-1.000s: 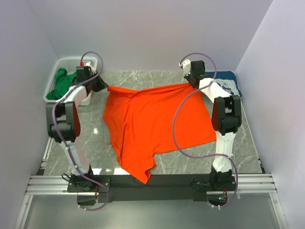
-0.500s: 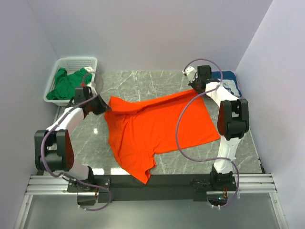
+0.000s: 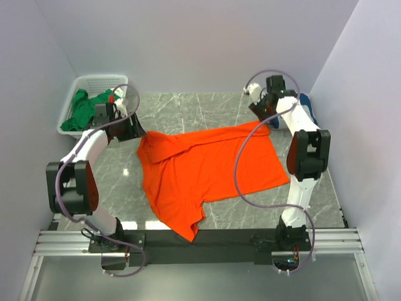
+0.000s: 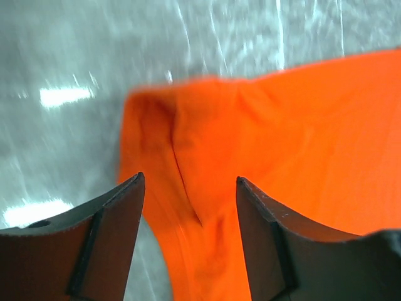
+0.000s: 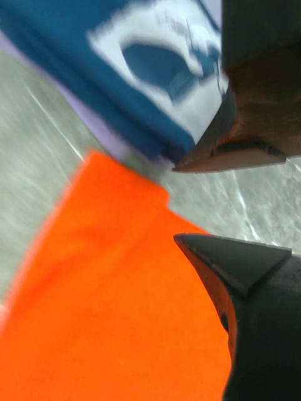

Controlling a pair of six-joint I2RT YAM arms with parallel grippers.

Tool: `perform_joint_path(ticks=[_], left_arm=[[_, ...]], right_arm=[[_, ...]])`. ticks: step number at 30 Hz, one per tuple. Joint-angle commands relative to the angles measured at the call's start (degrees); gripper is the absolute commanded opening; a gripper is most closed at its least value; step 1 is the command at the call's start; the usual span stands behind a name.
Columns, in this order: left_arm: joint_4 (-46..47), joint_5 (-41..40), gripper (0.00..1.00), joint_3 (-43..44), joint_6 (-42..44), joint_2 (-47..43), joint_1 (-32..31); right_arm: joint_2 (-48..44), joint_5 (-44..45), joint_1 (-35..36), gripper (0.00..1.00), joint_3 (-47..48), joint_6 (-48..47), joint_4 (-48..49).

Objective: Fold and stack the t-shirts
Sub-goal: Fold the tshirt

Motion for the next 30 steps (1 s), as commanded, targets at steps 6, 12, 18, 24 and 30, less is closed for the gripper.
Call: perform_joint_path(ticks=[6, 12, 18, 24, 30], left_arm=[[1.0, -2.5, 0.59, 11.1, 4.5, 15.3, -0.1], [-1.0, -6.9, 0.51, 9.4, 5.5, 16.1, -0.3], [-5.2, -10.8, 0.52, 10.4, 9.4, 20.3, -2.8], [-8.1, -16.4, 0.08, 19.4, 11.8, 29.6, -2.6], [-10.9, -20.4, 0.01, 36.6, 13.8, 37.7, -1.7]], right_arm=[[15.9, -0.8, 2.0, 0.38, 21.7, 8.2, -10.1], [18.4, 2.4, 4.2, 0.34, 19.3, 8.2, -8.6], [18.9, 4.6, 4.6, 0.31, 15.9, 8.5, -8.1], [20.5, 6.6, 4.6, 0.31, 16.9, 9.8, -8.4], [23.4, 10.8, 4.8, 0.31, 21.6, 12.4, -8.1]])
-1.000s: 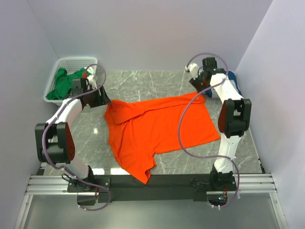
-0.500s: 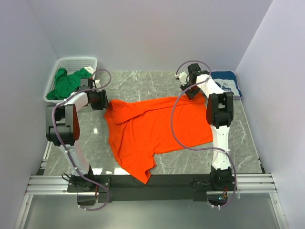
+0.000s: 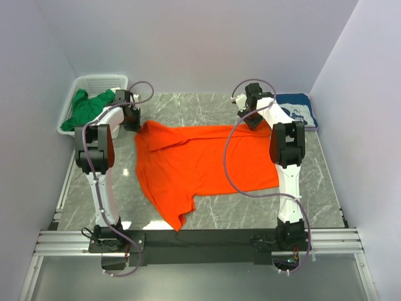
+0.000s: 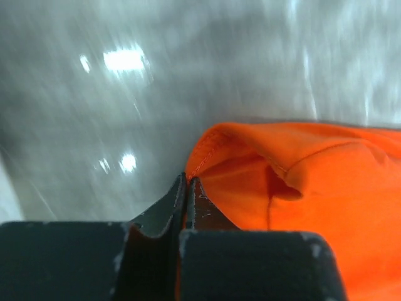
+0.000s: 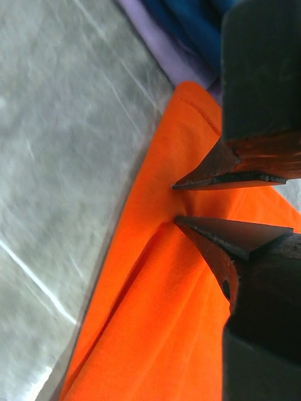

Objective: Fold and stack the t-shirts
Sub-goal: Fold the tshirt

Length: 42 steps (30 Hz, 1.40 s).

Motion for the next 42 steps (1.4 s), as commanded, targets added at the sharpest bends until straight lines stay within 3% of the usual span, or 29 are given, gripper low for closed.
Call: perform_joint_path(ticks=[1, 4, 8, 11, 12, 13, 16, 23, 32, 42], left_arm=[[-2.7, -5.2, 0.01, 8.2, 2.6, 5.6, 1.0], [-5.6, -4.4, 0.03, 15.3, 4.5, 8.5, 1.0], [-4.8, 1.2, 0.37, 14.9, 6.0, 3.8, 1.6], [-1.1, 6.8, 0.56, 8.4, 7.9, -5.1, 1.9], [-0.7, 7.9, 0.59, 5.3, 8.9, -7.3, 1.9], [0.4, 9.6, 0.61, 3.9, 8.9, -11.0, 1.8], [-0.4, 13.1, 0.62, 0.1, 10.4, -15.2, 1.5], [-6.0, 14.8, 0.58, -2.9, 20.5, -14.6, -4.3], [-7.2, 8.2, 0.62, -3.4, 28.6, -10.6, -8.6], [-9.4, 3.8, 0.56, -1.0, 33.3, -4.5, -10.4]], right_arm=[[2.9, 4.2, 0.3, 0.31, 4.2, 3.0, 0.0], [3.1, 5.6, 0.6, 0.35, 5.8, 5.3, 1.9], [-2.2, 2.2, 0.3, 0.47, 6.3, 7.3, 1.7], [-10.0, 0.1, 0.0, 0.62, 0.8, 6.2, 3.5], [-11.8, -0.1, -0.5, 0.69, -0.8, 5.7, 4.2], [-13.4, -0.1, -0.7, 0.69, -3.6, 4.3, 4.3], [-17.3, -2.1, -1.5, 0.68, -7.8, 0.1, 3.2], [-16.7, -1.1, -1.9, 0.49, -11.8, -7.6, 0.4], [-13.1, 2.1, -1.9, 0.53, -14.4, -12.9, 3.6], [-10.1, 4.6, -2.0, 0.54, -15.1, -14.2, 5.7]])
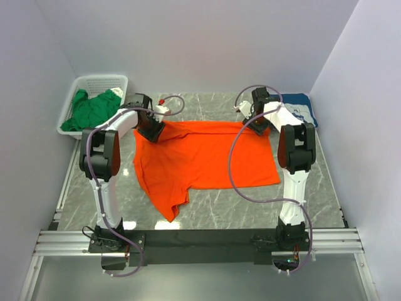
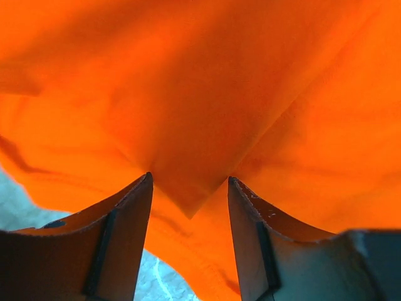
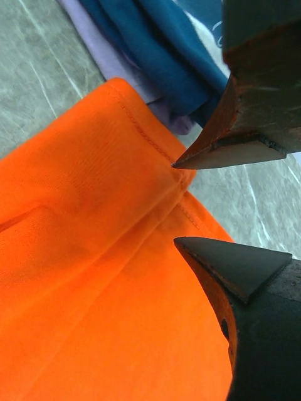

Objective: Fold and stack the t-shirts
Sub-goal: Fold the tshirt

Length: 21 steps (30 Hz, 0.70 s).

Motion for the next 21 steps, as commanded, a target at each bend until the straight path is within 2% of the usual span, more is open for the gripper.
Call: perform_joint_path(ticks=[1, 6, 10, 12, 15, 16, 21], left_arm=[[-2.2, -1.0, 0.55, 2.9, 3.1, 1.4, -0.6], [-2.1, -1.3, 0.55, 2.9, 3.5, 1.5, -0.6], [-2.1, -1.8, 0.36, 3.5, 3.4, 1.4, -0.7], [-2.7, -1.8, 0.32, 3.8, 3.2, 0.8, -0.6], [-2.7, -1.9, 0.29, 3.9, 3.5, 0.0, -0.7], [-2.8, -1.8, 0.24, 4.0, 3.5, 0.0, -0.7], [-2.9, -1.7, 0.04, 5.1, 3.0, 0.2, -0.6]], right_arm=[[0.4, 1.6, -0.3, 0.54, -0.5, -1.4, 1.6], [0.9, 1.9, -0.4, 0.54, -0.7, -1.8, 2.2], [1.2, 2.3, -0.4, 0.46, -0.2, -1.7, 2.8], [1.0, 2.1, -0.4, 0.45, 0.1, -1.6, 2.7], [0.7, 2.1, -0.5, 0.49, 0.6, -2.1, 2.0], [0.4, 1.9, -0.4, 0.53, 0.5, -2.2, 1.8], [0.4, 2.2, -0.7, 0.56, 0.1, -3.3, 1.3]])
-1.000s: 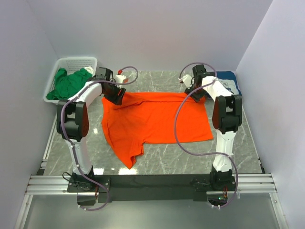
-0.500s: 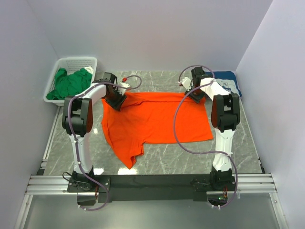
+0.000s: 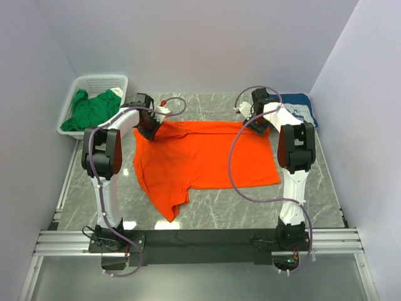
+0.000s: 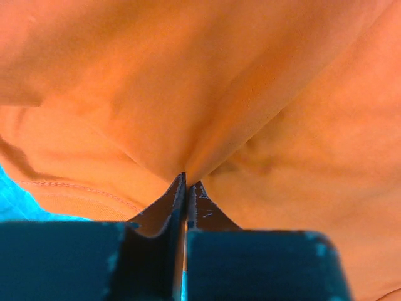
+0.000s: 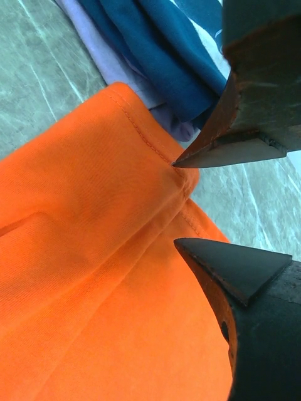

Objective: Fold and stack the t-shirts
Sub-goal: Fold the tshirt

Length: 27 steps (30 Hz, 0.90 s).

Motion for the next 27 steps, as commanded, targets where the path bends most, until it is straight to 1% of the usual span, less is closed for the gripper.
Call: perform_joint_path(ticks=[1, 3, 8, 13, 15, 17, 18, 19, 21, 23, 24, 27], left_arm=[[-0.8, -0.1, 0.01, 3.0, 0.4, -1.8, -0.1], [-1.0, -0.2, 0.01, 3.7, 0.3, -1.7, 0.1], [-3.1, 0.6, 0.01, 6.2, 0.2, -1.4, 1.0], [-3.6, 0.9, 0.01, 7.0, 0.5, -1.5, 1.3], [-4.0, 1.4, 0.01, 7.3, 0.6, -1.4, 1.6], [-4.2, 1.7, 0.01, 7.7, 0.3, -1.2, 1.8], [-4.3, 1.8, 0.01, 7.9, 0.3, -1.1, 2.0], [-4.5, 1.9, 0.01, 8.1, 0.3, -1.0, 2.0], [-4.4, 1.9, 0.01, 8.1, 0.3, -0.9, 2.0], [-4.4, 1.9, 0.01, 8.3, 0.3, -0.8, 2.0], [-4.4, 1.8, 0.01, 8.4, 0.3, -0.8, 2.1], [-4.5, 1.9, 0.01, 8.9, 0.3, -1.0, 2.3]], right_arm=[[0.0, 0.8, -0.7, 0.56, 0.7, -1.7, -0.1], [0.0, 0.9, -0.9, 0.55, 0.7, -2.0, -0.1], [0.8, 2.0, -1.0, 0.50, 0.5, -3.0, 0.3], [1.7, 2.5, -1.0, 0.39, 0.9, -3.5, 0.7], [1.9, 3.0, -1.0, 0.38, 0.9, -3.9, 0.9], [2.1, 3.2, -1.0, 0.40, 1.3, -4.0, 0.6], [2.1, 3.0, -1.0, 0.43, 1.4, -4.1, 0.3], [2.2, 3.0, -1.0, 0.48, 1.4, -4.2, 0.1], [2.0, 3.2, -1.0, 0.49, 0.9, -4.5, 0.4], [2.2, 3.5, -1.0, 0.41, 0.9, -4.6, 0.8], [2.5, 3.7, -1.0, 0.33, 1.1, -4.6, 0.8], [2.2, 3.2, -1.0, 0.23, 2.1, -4.4, 0.3]])
